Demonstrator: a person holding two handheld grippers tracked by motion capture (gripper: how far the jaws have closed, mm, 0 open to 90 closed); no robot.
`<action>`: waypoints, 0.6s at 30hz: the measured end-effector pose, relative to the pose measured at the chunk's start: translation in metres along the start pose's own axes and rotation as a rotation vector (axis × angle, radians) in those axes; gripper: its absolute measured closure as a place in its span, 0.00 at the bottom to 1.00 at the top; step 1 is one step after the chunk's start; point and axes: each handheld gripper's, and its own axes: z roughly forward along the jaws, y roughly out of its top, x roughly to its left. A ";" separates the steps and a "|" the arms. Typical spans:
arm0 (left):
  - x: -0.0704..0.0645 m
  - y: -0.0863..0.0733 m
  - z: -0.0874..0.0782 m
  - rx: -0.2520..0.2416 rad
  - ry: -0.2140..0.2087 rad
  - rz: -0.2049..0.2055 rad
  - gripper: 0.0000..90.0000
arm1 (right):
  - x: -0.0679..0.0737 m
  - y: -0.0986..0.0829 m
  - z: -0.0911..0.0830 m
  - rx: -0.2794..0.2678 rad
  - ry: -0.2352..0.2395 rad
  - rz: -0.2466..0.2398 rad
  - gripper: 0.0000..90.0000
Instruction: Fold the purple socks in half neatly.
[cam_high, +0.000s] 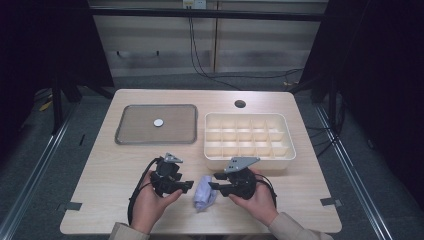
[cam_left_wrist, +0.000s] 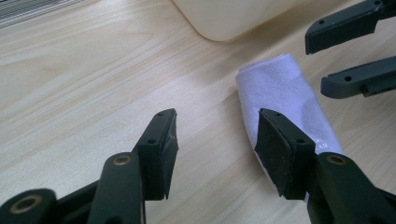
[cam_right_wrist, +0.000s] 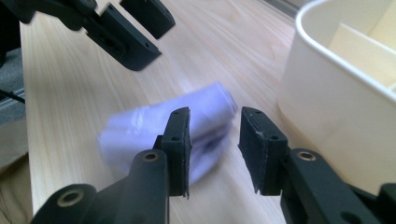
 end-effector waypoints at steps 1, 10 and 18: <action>0.000 0.000 0.000 0.002 0.002 0.000 0.53 | 0.000 0.000 0.000 0.000 0.000 0.000 0.67; 0.001 -0.002 0.000 0.014 0.015 0.009 0.53 | 0.005 -0.004 0.018 0.024 0.019 0.041 0.53; 0.000 -0.003 0.003 0.024 0.009 0.020 0.52 | 0.002 -0.013 0.025 0.064 0.032 0.019 0.50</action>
